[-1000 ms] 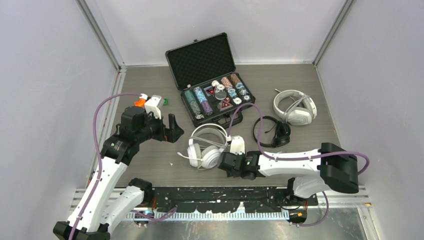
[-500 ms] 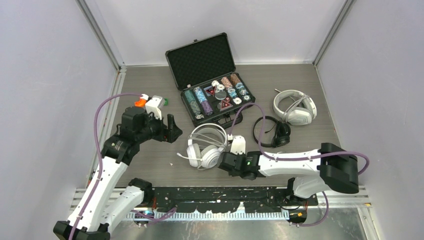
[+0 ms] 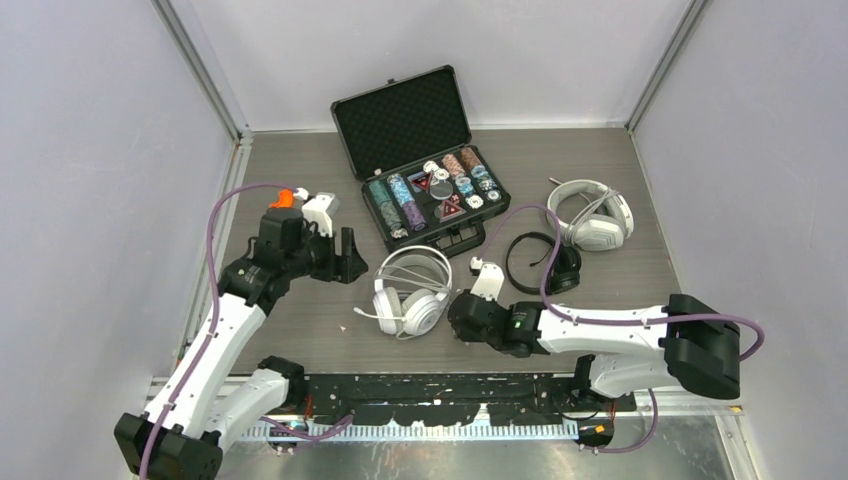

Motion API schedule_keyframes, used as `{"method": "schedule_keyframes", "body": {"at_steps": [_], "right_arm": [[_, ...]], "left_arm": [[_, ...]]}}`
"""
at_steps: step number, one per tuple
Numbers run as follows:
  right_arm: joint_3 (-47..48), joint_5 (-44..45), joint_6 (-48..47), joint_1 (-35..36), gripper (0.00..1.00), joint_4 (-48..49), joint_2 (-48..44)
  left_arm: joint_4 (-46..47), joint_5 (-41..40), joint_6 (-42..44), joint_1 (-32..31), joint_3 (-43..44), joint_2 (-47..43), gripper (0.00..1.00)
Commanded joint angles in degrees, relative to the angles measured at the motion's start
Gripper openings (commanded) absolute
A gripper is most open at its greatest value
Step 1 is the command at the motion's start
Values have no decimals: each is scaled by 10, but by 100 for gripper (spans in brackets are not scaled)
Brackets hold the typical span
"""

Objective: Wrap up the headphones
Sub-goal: Reset both arms

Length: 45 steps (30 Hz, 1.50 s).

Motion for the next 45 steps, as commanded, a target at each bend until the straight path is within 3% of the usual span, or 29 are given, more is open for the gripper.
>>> {"method": "schedule_keyframes", "body": {"at_steps": [1,3,9,16,20,24,27,28,29,35,45], "right_arm": [[21,21,1,-10,1,49,1],[25,22,5,-10,4,56,-6],[1,59,10,-11,25,-4,-14],[1,56,-20,-11,27,-62,-45],[68,52,-66,-10,29,-139,-66],[204,90,-129,-11,50,-258,-114],[302,126,-181,-10,78,-320,-154],[335,137,-198,-10,81,-341,-168],[365,145,-209,-10,82,-351,-178],[496,198,-245,-11,85,-382,-225],[501,206,-297,-10,85,-338,-301]], "left_arm": [[20,20,-3,3,-7,-1,70],[25,25,-5,3,-10,2,70],[7,19,1,3,2,9,70],[19,17,-3,3,5,-5,70],[5,25,-5,3,35,-6,76],[-56,8,7,2,157,-4,84],[-78,0,5,3,251,-3,90],[-83,-2,3,3,282,-1,95],[-86,-4,-1,3,306,1,99],[-88,-3,-22,3,404,3,100],[-32,-17,-60,3,339,-65,100]]}}
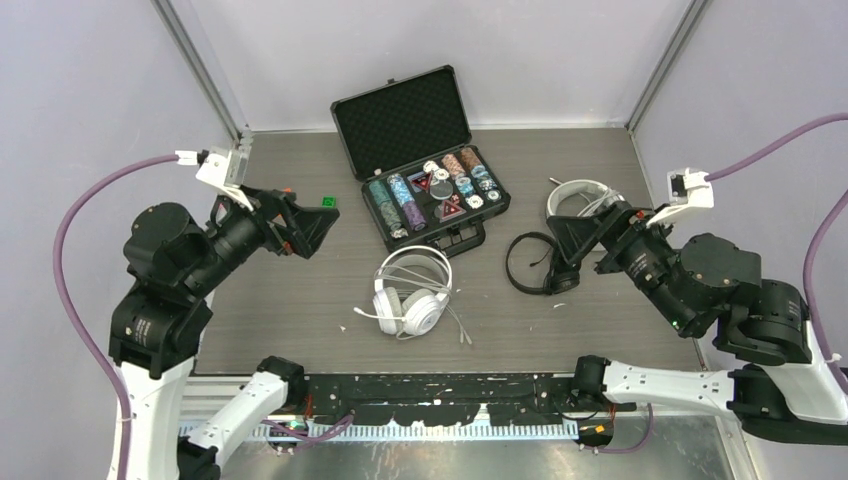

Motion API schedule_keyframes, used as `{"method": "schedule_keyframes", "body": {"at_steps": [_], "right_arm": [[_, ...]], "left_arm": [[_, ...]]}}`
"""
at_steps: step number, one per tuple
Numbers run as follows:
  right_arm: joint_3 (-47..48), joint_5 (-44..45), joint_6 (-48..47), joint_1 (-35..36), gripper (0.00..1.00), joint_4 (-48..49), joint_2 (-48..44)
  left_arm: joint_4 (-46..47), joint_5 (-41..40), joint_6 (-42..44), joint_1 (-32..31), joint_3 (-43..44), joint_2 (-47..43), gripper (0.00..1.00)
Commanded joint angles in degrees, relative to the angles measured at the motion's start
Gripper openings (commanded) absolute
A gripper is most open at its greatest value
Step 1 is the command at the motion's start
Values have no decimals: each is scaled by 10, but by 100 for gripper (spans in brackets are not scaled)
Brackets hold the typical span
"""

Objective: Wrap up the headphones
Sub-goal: Reset both arms

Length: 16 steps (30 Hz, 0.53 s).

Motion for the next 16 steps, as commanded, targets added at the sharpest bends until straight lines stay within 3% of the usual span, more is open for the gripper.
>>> {"method": "schedule_keyframes", "body": {"at_steps": [1,16], "right_arm": [[-13,15,-31,-1,85,24,-21],[-34,11,-10,-1,85,26,-39]], "left_arm": [[43,-10,-27,3,-34,-30,100],[41,-36,-18,2,-62,-58,100]]}}
